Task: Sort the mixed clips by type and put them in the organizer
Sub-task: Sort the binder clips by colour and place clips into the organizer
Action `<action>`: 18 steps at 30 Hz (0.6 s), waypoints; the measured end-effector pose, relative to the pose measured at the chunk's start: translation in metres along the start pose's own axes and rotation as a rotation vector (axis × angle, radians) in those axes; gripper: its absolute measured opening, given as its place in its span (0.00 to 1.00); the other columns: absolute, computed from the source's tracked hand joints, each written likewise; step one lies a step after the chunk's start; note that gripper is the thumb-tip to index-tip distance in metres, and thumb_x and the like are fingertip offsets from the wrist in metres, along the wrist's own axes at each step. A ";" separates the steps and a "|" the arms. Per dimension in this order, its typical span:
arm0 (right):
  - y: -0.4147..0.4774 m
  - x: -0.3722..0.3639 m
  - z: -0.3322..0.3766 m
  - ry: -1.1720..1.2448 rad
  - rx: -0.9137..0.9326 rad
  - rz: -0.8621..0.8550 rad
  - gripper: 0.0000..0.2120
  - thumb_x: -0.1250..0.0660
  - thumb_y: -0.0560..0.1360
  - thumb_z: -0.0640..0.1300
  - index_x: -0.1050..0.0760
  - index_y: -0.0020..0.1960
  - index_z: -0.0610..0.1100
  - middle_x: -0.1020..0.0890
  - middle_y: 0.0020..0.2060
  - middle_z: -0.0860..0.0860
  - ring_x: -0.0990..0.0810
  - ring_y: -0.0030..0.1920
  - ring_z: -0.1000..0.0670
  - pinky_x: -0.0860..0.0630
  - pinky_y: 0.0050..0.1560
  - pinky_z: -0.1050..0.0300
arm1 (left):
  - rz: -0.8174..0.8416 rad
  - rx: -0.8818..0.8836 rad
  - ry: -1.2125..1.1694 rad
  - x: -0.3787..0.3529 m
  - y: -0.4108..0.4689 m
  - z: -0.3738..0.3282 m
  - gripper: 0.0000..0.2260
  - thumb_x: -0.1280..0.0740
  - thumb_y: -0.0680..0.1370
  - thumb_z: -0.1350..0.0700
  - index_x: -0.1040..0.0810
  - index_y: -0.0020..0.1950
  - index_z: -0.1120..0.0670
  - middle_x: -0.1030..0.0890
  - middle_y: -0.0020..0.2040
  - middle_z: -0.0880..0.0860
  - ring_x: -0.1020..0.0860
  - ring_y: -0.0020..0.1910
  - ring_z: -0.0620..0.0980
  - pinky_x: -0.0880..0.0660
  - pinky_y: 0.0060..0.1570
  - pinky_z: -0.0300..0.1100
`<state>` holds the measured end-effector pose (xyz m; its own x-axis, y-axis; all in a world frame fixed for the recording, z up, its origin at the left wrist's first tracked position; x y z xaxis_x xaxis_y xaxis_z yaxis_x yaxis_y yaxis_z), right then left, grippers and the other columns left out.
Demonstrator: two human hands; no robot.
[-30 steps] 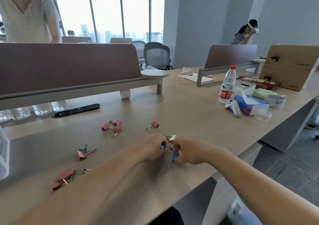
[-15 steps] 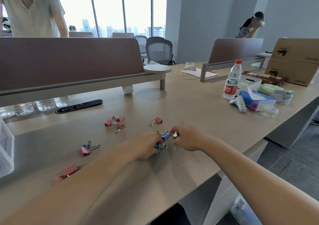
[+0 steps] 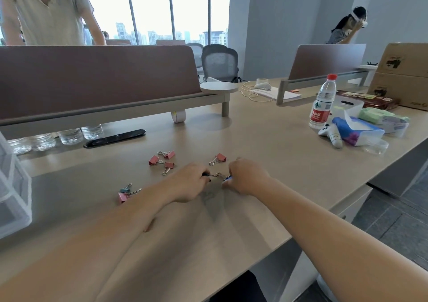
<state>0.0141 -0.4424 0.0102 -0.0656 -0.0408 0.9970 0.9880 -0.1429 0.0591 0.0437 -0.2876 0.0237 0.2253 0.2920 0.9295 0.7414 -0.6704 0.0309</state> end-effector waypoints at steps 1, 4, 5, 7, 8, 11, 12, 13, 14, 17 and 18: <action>0.002 0.000 0.002 0.007 0.002 0.014 0.16 0.33 0.74 0.56 0.23 0.50 0.43 0.23 0.51 0.47 0.22 0.50 0.43 0.32 0.42 0.57 | -0.007 0.005 -0.018 0.001 0.000 0.001 0.09 0.42 0.83 0.56 0.23 0.52 0.55 0.26 0.44 0.50 0.27 0.44 0.50 0.36 0.41 0.42; 0.003 -0.002 0.007 0.051 0.013 0.071 0.12 0.34 0.74 0.50 0.31 0.37 0.44 0.25 0.38 0.48 0.25 0.41 0.43 0.33 0.33 0.58 | -0.024 0.032 -0.047 0.003 -0.001 0.001 0.09 0.41 0.83 0.56 0.22 0.56 0.53 0.23 0.48 0.51 0.25 0.48 0.52 0.33 0.43 0.43; 0.003 -0.002 0.009 0.058 0.026 0.091 0.10 0.34 0.74 0.47 0.30 0.38 0.43 0.24 0.39 0.47 0.24 0.41 0.43 0.32 0.33 0.58 | -0.037 0.038 -0.050 0.004 -0.001 0.000 0.10 0.42 0.83 0.56 0.22 0.58 0.53 0.22 0.50 0.51 0.25 0.50 0.52 0.32 0.45 0.43; 0.000 -0.002 0.012 0.071 0.067 0.111 0.08 0.33 0.74 0.45 0.25 0.49 0.41 0.21 0.47 0.45 0.21 0.46 0.43 0.26 0.40 0.56 | -0.054 0.053 -0.050 0.007 -0.002 -0.003 0.11 0.43 0.83 0.56 0.22 0.60 0.52 0.22 0.54 0.50 0.26 0.51 0.50 0.32 0.47 0.42; -0.002 -0.001 0.012 0.084 0.086 0.119 0.10 0.33 0.74 0.45 0.26 0.53 0.41 0.21 0.51 0.45 0.21 0.48 0.43 0.25 0.44 0.54 | -0.060 0.061 -0.057 0.008 -0.002 -0.003 0.11 0.43 0.83 0.56 0.23 0.61 0.52 0.22 0.55 0.50 0.26 0.51 0.50 0.33 0.47 0.42; -0.008 0.010 0.003 0.090 0.096 0.110 0.13 0.34 0.73 0.47 0.23 0.54 0.41 0.22 0.52 0.45 0.22 0.49 0.43 0.23 0.48 0.54 | -0.089 0.082 -0.106 0.012 0.001 -0.008 0.11 0.43 0.82 0.58 0.22 0.59 0.56 0.20 0.55 0.54 0.25 0.52 0.53 0.29 0.50 0.45; -0.010 0.016 -0.003 0.102 0.086 0.092 0.11 0.33 0.73 0.46 0.22 0.51 0.41 0.22 0.50 0.45 0.22 0.46 0.44 0.24 0.46 0.56 | -0.099 0.089 -0.125 0.014 0.001 -0.010 0.11 0.42 0.81 0.58 0.22 0.58 0.57 0.20 0.55 0.54 0.24 0.53 0.54 0.29 0.51 0.46; -0.012 0.023 -0.012 0.115 0.072 0.070 0.08 0.33 0.72 0.45 0.23 0.47 0.41 0.21 0.47 0.46 0.23 0.43 0.45 0.27 0.42 0.57 | -0.108 0.093 -0.143 0.014 0.002 -0.013 0.11 0.42 0.80 0.58 0.23 0.58 0.58 0.21 0.54 0.54 0.24 0.53 0.54 0.30 0.51 0.45; -0.016 0.030 -0.023 0.125 0.050 0.048 0.06 0.34 0.72 0.44 0.24 0.45 0.42 0.22 0.44 0.47 0.25 0.42 0.46 0.30 0.40 0.58 | -0.116 0.088 -0.161 0.014 0.004 -0.018 0.11 0.41 0.80 0.58 0.23 0.58 0.57 0.22 0.53 0.53 0.25 0.53 0.53 0.30 0.49 0.44; -0.024 0.047 -0.061 0.183 -0.044 -0.011 0.03 0.34 0.72 0.42 0.28 0.42 0.44 0.25 0.40 0.50 0.27 0.42 0.47 0.35 0.38 0.56 | -0.113 0.028 -0.195 0.008 0.012 -0.035 0.11 0.36 0.77 0.58 0.25 0.59 0.55 0.22 0.53 0.51 0.25 0.50 0.50 0.30 0.43 0.39; -0.027 0.048 -0.074 0.207 -0.081 -0.009 0.04 0.35 0.71 0.42 0.30 0.41 0.45 0.25 0.40 0.50 0.27 0.42 0.47 0.34 0.37 0.55 | -0.112 0.007 -0.198 0.004 0.017 -0.040 0.12 0.36 0.77 0.59 0.25 0.60 0.56 0.22 0.54 0.51 0.25 0.51 0.50 0.30 0.44 0.39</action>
<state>-0.0259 -0.5139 0.0532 -0.1104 -0.2401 0.9644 0.9733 -0.2228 0.0559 0.0320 -0.3246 0.0426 0.2610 0.4928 0.8300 0.7728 -0.6220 0.1263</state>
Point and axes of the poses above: each hand's wrist, its own y-axis towards the middle knuckle, its own x-axis out of the back of the hand, z = x × y, the point moved 4 cm from there along y, towards the middle knuckle
